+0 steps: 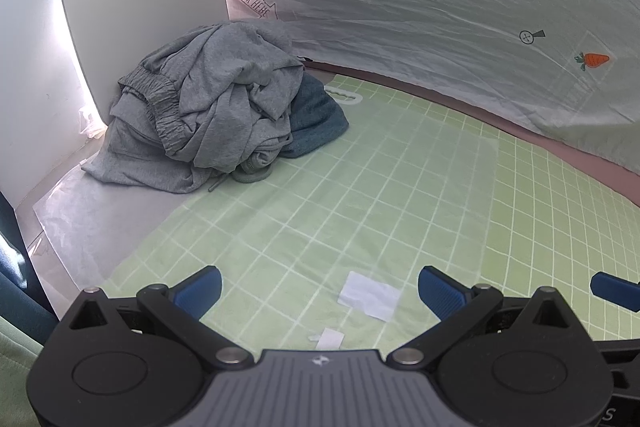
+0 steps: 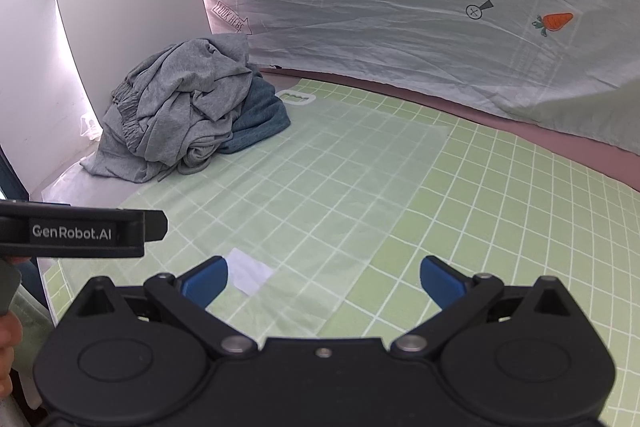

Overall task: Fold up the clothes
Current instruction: 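Reach both grippers into the grey clothes heap and close on fabric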

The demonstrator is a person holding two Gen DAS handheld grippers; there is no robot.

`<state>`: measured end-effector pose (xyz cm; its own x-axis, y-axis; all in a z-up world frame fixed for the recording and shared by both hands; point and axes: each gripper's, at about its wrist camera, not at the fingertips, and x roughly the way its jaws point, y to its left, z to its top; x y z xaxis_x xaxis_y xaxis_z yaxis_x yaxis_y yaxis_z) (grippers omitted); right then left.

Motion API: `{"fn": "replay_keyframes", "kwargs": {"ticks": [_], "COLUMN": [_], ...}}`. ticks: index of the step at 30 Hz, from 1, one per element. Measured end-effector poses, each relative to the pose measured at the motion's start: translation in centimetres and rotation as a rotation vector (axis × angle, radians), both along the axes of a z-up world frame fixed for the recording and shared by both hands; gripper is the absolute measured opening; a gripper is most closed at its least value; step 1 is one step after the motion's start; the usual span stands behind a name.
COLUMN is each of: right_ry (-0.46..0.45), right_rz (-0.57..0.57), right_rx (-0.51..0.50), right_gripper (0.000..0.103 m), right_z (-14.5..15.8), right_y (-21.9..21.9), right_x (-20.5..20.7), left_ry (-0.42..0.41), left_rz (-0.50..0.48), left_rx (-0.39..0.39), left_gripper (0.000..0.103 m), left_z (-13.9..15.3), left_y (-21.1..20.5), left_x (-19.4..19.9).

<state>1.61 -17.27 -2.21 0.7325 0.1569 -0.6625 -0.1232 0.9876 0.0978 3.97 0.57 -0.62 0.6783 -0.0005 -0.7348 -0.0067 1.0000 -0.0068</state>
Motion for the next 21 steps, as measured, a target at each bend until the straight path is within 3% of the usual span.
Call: {"fn": "replay_keyframes", "kwargs": {"ticks": [8,21], "right_ry": [-0.007,-0.025], "right_rz": [0.019,0.129], "right_rx": [0.003,-0.023], "right_gripper": [0.103,0.103], "right_z": [0.1,-0.3], "right_y": [1.0,6.5], "right_x": [3.6,16.4], "left_ry": [0.006,0.083], "left_rz": [0.066,0.316], "left_rx": [-0.005,-0.046], "left_gripper": [0.103,0.102], "left_z": [-0.2,-3.1], "left_y": [2.1,11.3], "left_x": [3.9,12.8]}}
